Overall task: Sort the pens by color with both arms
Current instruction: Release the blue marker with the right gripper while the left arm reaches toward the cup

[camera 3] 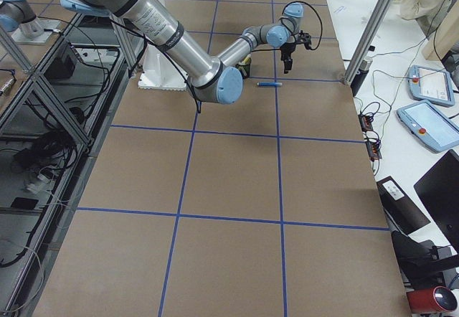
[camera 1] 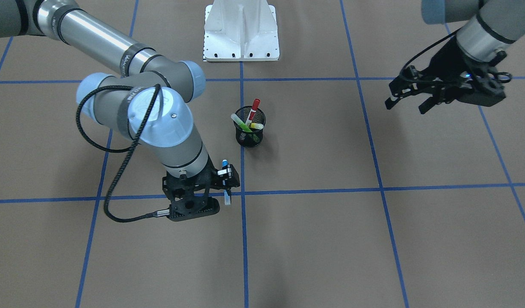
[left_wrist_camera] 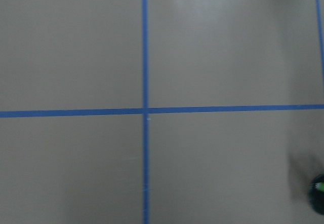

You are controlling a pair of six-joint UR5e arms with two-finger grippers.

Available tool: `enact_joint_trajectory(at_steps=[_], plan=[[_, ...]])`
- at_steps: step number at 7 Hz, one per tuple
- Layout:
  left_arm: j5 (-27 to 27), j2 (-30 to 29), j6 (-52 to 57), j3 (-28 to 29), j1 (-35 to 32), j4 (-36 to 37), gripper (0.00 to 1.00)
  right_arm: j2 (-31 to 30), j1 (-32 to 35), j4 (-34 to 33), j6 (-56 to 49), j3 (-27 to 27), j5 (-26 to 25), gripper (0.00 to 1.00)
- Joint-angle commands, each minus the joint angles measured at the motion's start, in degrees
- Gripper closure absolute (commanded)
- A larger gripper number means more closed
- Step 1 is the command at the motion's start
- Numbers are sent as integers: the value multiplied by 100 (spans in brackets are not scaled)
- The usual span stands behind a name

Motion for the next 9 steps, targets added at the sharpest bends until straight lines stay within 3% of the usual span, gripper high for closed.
enact_joint_trajectory(at_steps=[1, 4, 7, 9], plan=[[317, -412, -729, 4, 719, 15, 1, -710, 690, 0, -680, 559, 612, 1], [905, -824, -1300, 100, 1693, 32, 1, -1503, 1455, -69, -1472, 1105, 1228, 1], [1011, -2139, -1329, 1361, 1942, 199, 1, -1821, 1783, -184, -1605, 1290, 1318, 1], [1291, -2180, -1328, 1489, 2380, 200, 1, -1883, 1844, -193, -1641, 1291, 1318, 1]])
